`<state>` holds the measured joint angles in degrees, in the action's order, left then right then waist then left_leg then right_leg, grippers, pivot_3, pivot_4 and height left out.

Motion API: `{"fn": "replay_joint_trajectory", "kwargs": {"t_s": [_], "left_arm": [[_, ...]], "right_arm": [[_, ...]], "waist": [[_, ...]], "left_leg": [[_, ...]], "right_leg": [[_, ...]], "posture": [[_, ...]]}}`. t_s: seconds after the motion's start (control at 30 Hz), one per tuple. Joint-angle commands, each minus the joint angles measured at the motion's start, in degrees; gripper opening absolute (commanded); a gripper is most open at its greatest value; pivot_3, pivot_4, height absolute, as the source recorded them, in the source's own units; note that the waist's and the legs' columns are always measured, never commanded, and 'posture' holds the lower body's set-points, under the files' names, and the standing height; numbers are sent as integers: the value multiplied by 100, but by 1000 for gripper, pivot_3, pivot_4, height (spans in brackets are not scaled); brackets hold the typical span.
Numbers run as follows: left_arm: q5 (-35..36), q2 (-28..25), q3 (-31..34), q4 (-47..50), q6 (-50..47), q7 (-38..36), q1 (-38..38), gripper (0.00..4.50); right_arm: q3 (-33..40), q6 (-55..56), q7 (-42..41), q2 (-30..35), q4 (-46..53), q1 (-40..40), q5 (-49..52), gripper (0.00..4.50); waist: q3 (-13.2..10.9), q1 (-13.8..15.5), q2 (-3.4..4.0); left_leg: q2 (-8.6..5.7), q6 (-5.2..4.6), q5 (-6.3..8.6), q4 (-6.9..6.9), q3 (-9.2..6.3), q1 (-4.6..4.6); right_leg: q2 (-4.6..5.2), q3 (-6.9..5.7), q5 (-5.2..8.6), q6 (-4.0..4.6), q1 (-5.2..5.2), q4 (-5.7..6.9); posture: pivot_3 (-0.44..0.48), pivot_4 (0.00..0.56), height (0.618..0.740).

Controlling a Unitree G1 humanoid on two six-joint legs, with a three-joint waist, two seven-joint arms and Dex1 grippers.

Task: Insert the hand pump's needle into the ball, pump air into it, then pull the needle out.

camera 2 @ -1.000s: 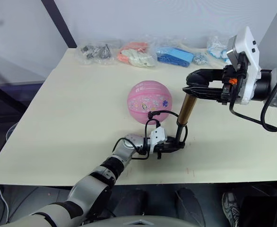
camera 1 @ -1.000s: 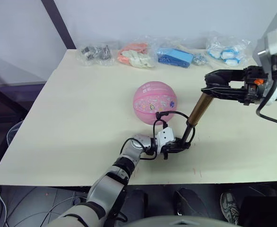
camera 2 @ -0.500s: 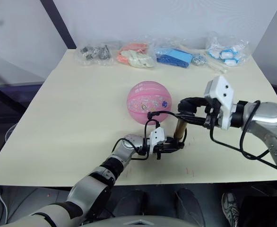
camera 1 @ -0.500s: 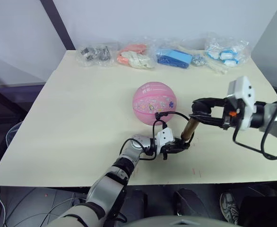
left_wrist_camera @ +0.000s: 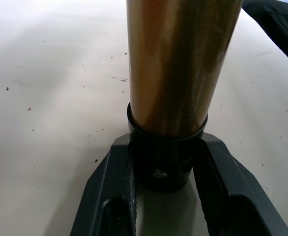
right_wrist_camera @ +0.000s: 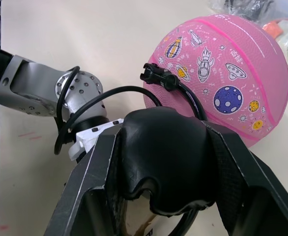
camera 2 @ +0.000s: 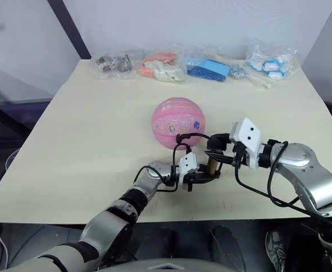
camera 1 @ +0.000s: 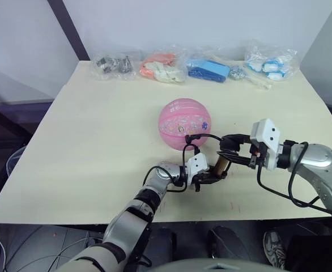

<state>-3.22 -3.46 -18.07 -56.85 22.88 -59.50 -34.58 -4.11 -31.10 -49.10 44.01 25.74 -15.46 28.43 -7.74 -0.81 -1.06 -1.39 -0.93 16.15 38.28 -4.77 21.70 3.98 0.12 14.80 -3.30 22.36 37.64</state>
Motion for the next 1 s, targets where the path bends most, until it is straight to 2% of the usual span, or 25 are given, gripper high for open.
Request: {"fn": "replay_joint_trajectory", "kwargs": {"t_s": [0.03, 0.5, 0.73, 1.0], "left_arm": [[-99, -59, -53, -287, -309, -175, 300, 1129], [-173, 137, -112, -336, -305, -49, 179, 1129], [-218, 244, -185, -354, -291, -109, 146, 1129], [-251, 325, -225, -349, -313, -157, 135, 1129]], "right_arm": [[440, -376, -326, 334, -47, -220, 375, 1960], [1780, -1177, -729, 1240, -378, -1048, 1459, 1960], [2154, -1527, -696, 1524, -498, -1632, 1953, 1960], [2235, -1735, -729, 1847, -636, -2079, 2157, 1960]], "waist": [[-5, 4, 6], [-27, 58, 23], [-36, 130, 33], [-47, 166, 45]], "left_leg": [[0, 0, 0, 0, 0, 1], [-5, 0, 0, 2, -5, 16], [-6, 0, 0, 3, -4, 18], [-8, 0, 0, 3, -3, 30]], "right_leg": [[0, 0, 0, 0, 0, 0], [10, -7, 0, 0, 4, -6], [12, -7, 0, -1, 6, -6], [17, -8, 0, -2, 18, -6]], "posture": [[0, 150, 740], [0, 150, 740], [0, 150, 740], [0, 150, 740]]}}
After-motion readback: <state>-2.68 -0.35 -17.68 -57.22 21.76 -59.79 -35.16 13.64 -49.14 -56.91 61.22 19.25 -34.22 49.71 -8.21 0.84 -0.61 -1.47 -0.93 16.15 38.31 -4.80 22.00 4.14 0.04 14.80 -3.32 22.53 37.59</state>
